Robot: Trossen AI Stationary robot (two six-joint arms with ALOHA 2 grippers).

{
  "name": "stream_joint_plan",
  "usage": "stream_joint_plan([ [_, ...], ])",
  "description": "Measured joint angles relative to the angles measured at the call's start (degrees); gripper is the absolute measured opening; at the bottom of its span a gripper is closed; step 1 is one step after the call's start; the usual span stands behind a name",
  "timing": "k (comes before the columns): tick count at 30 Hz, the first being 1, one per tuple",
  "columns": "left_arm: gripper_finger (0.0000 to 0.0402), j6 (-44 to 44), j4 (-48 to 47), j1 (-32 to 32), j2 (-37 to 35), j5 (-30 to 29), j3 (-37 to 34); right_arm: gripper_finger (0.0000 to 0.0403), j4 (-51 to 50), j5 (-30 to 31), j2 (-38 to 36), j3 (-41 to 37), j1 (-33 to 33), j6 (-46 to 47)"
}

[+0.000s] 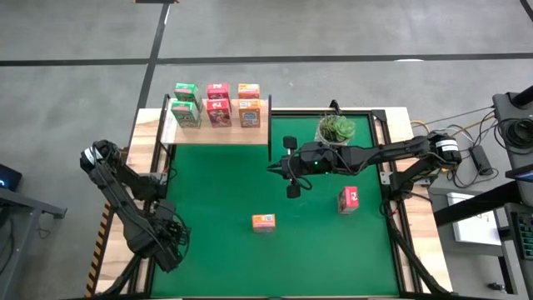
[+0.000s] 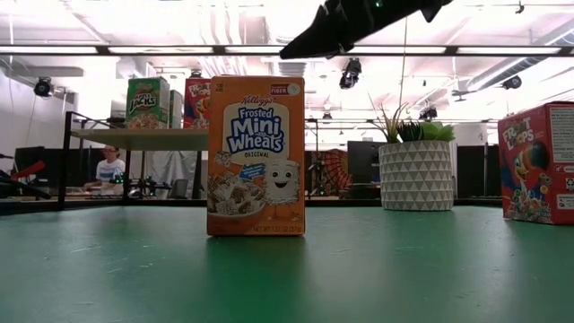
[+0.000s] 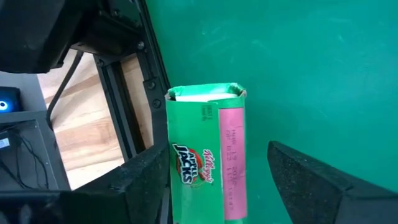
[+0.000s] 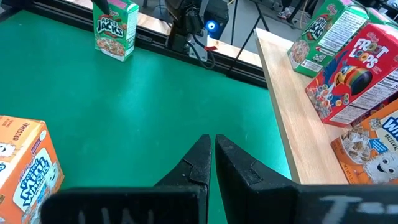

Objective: Stack cereal on shelf
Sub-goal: Put the green cereal box on the shelf aligned with other green cereal boxes

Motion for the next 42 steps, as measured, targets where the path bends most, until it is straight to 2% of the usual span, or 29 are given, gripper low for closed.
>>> stream_joint_plan([
  [14, 0.0193, -0.02, 0.39, -0.01, 0.0, 0.0, 0.0, 0.0012, 0.46, -0.01, 0.01, -0.07, 0.0, 0.39],
  [20, 0.0182, 1.42, 0.72, -0.01, -0.02, -1.14, 1.4, 0.0012, 7.08, 0.01, 2.87, -0.1, -0.17, 1.58],
  [25, 0.0174, 4.4, 1.67, -0.01, -0.07, -9.41, 3.97, 0.0012, 12.75, 2.27, 8.7, 0.75, -2.16, 1.5],
  [29, 0.0171, 4.79, 1.65, -0.01, -0.09, -20.43, 5.59, 0.0012, 12.01, 6.85, 12.45, 3.71, -4.5, 3.06],
  [34, 0.0171, 9.14, 3.41, 0.08, -0.09, -34.56, 5.7, 0.0012, 9.86, 7.98, 14.42, 5.59, -6.35, 3.75],
  [36, 0.0171, 9.66, 3.82, 0.1, -0.03, -36.27, 5.76, 0.0012, 10.44, 7.99, 14.21, 5.92, -6.51, 4.31],
  [42, 0.0171, 9.68, 4.57, 0.08, 0.0, -36.37, 5.72, 0.0012, 10.42, 7.86, 12.63, 5.92, -6.4, 3.81],
])
